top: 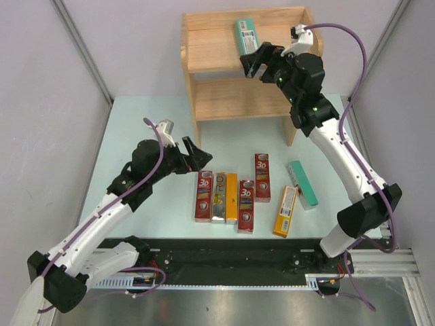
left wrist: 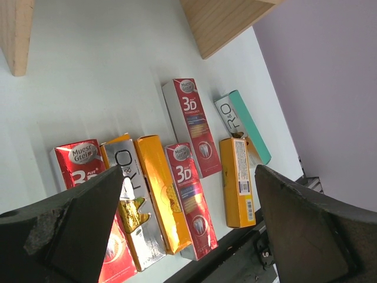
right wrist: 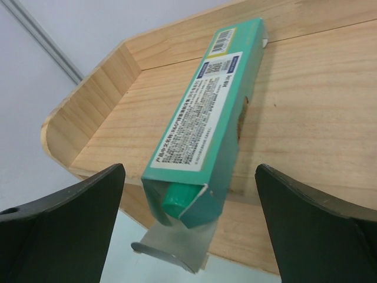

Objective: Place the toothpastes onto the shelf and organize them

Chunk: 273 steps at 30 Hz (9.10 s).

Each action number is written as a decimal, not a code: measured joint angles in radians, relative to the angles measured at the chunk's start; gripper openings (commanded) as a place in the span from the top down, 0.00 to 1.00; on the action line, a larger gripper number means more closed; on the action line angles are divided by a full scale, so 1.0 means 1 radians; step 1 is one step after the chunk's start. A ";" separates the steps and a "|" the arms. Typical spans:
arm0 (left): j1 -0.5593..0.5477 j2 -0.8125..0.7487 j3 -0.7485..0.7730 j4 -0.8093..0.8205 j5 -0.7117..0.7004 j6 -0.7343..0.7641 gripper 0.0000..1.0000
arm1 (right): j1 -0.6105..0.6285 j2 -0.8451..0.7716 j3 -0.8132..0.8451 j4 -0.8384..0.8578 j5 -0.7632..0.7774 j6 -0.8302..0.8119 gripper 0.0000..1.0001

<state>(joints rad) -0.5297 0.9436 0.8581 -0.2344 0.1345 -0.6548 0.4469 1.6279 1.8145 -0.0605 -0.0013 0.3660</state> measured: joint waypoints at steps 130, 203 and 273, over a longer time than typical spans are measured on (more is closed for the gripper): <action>-0.221 0.589 0.069 -0.197 -0.565 0.065 0.00 | 0.033 -0.486 -1.069 -0.251 0.224 0.100 0.00; -0.106 0.354 -0.147 0.851 0.518 0.008 0.03 | -0.021 -0.552 -1.071 0.145 -0.963 0.138 0.66; 0.169 0.397 -0.270 1.500 0.760 -0.507 0.64 | 0.055 -0.477 -1.106 0.283 -1.010 0.169 0.66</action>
<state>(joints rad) -0.3611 1.3407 0.5877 1.2659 0.8948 -1.1618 0.5018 1.1507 0.7086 0.2230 -1.0111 0.5350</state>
